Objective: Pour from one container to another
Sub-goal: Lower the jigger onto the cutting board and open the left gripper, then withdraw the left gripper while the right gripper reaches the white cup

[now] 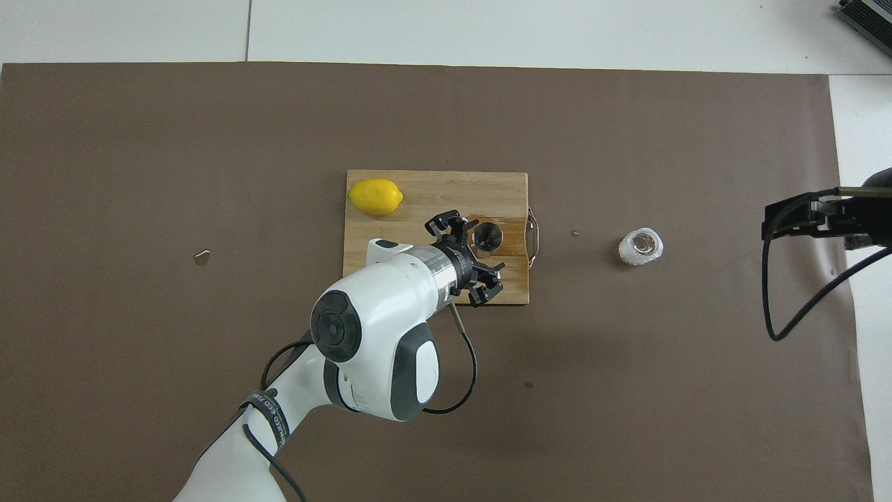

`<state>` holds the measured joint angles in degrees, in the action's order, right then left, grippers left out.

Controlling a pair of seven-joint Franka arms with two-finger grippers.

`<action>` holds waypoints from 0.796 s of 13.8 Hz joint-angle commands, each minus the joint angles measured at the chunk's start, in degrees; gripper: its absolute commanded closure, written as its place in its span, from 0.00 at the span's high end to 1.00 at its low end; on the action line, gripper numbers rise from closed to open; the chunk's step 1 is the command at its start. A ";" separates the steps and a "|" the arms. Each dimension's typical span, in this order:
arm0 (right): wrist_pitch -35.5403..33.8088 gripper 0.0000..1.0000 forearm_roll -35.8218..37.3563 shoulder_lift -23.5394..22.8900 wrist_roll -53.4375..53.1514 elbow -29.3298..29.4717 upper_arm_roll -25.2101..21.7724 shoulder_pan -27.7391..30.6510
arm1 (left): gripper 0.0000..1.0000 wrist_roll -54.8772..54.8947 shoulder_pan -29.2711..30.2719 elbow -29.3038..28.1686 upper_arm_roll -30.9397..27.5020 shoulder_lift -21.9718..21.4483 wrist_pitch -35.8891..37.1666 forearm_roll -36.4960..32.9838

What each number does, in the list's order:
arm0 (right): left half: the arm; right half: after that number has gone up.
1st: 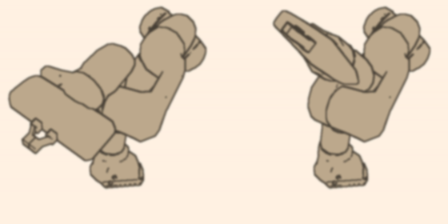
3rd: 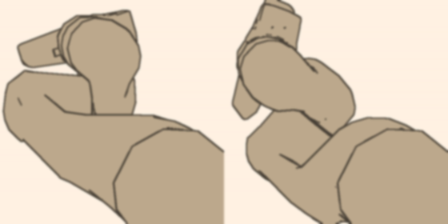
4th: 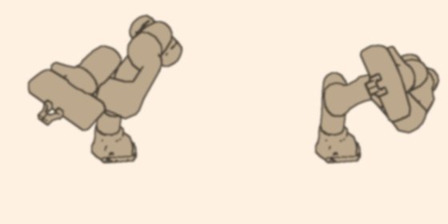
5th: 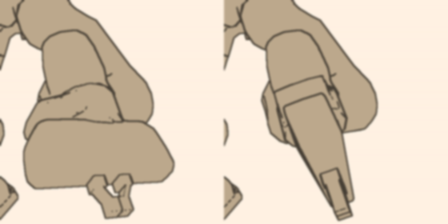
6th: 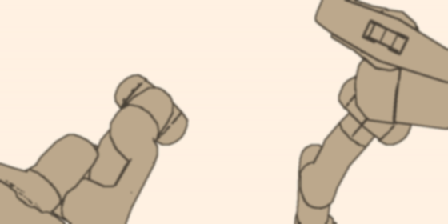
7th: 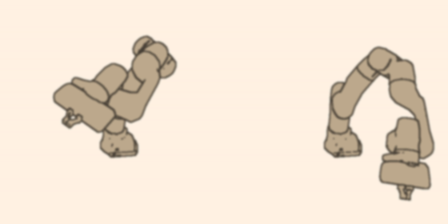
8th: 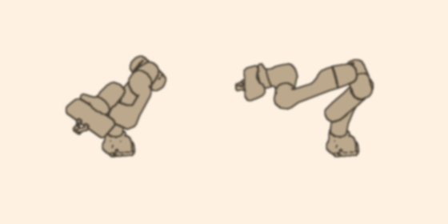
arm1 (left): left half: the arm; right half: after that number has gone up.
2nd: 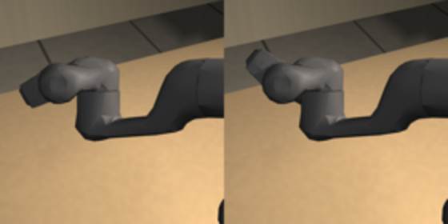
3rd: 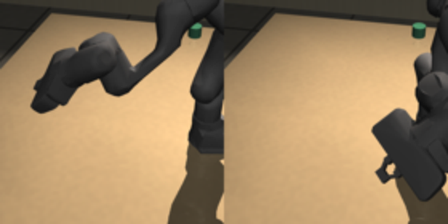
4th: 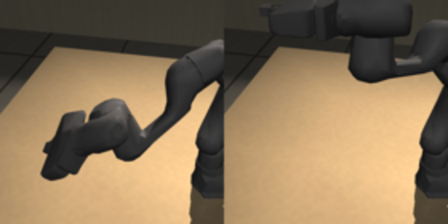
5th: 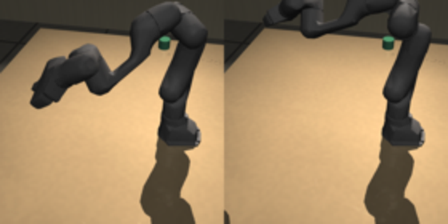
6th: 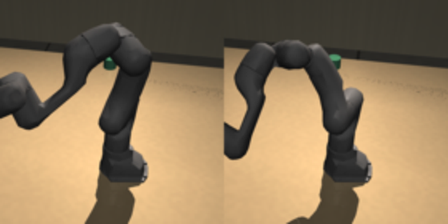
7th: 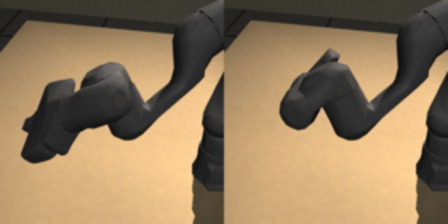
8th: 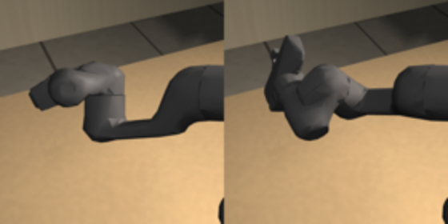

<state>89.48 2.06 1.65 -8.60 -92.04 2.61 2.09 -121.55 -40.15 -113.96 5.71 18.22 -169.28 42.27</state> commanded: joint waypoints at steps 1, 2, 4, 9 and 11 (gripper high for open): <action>-0.36 1.00 -1.27 0.90 -0.36 -0.60 0.47 0.90 | 1.00 -0.27 -0.28 0.31 -0.96 -0.56 2.63 -1.22; -0.36 1.00 -1.27 0.90 -0.36 -0.60 0.47 0.90 | 1.00 -0.35 -0.11 0.67 -1.05 -0.65 3.51 -1.31; -0.36 1.00 -1.27 0.90 -0.36 -0.60 0.47 0.90 | 1.00 -0.27 0.07 0.76 -1.14 -1.69 4.22 -1.49; -1.15 1.00 -1.27 0.90 -0.19 -0.69 0.29 0.99 | 1.00 -0.09 2.09 4.62 -2.37 -7.49 18.62 -11.91; -1.15 1.00 -1.27 0.90 1.56 -0.69 0.29 1.08 | 1.00 0.09 4.28 5.58 -2.28 -8.99 23.10 -19.82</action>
<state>89.14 2.06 1.65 -8.54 -92.04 2.58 2.15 -121.50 -37.87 -108.79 3.35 11.10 -150.96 28.28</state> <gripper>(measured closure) 0.000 0.000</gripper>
